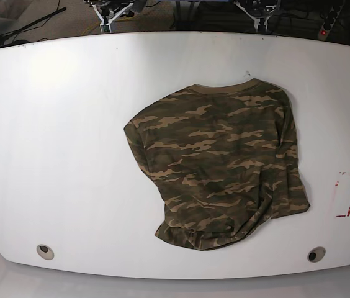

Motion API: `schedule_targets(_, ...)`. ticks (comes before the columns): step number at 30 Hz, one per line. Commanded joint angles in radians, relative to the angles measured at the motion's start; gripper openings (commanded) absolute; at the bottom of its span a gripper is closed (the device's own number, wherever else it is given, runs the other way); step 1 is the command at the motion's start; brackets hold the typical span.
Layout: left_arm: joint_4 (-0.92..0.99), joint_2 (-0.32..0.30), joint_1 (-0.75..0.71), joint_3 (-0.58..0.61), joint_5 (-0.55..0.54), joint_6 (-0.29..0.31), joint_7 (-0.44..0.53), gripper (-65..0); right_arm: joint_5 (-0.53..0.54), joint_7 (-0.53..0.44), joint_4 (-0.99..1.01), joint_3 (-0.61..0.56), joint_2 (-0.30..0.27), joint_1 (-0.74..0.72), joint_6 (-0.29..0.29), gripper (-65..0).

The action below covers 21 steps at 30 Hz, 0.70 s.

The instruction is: Fold the T-shirt properly

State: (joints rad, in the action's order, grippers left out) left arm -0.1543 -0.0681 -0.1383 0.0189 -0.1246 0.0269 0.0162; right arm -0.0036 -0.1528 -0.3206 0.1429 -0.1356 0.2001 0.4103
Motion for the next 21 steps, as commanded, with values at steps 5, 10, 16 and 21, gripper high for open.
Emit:
schedule_targets(5, -0.216, -0.006, -0.137, -0.001, 0.001, -0.002, 0.005, -20.3, 0.006, -0.006, -0.157, 0.005, -0.006, 0.117, 0.006, -48.4)
schedule_targets(10, -0.331, -0.006, -0.220, -0.004, 0.000, -0.002, 0.005, -20.3, 0.007, -0.001, -0.269, 0.005, -0.006, 0.200, 0.006, -48.4)
schedule_targets(16, -0.532, -0.025, -0.353, -0.004, -0.002, 0.000, 0.003, -20.3, 0.009, -0.001, -0.410, 0.007, -0.006, 0.312, 0.006, -48.4)
schedule_targets(21, -0.677, -0.037, -0.461, -0.006, -0.004, 0.000, 0.005, -20.3, 0.009, -0.001, -0.552, 0.007, -0.006, 0.416, 0.006, -48.4)
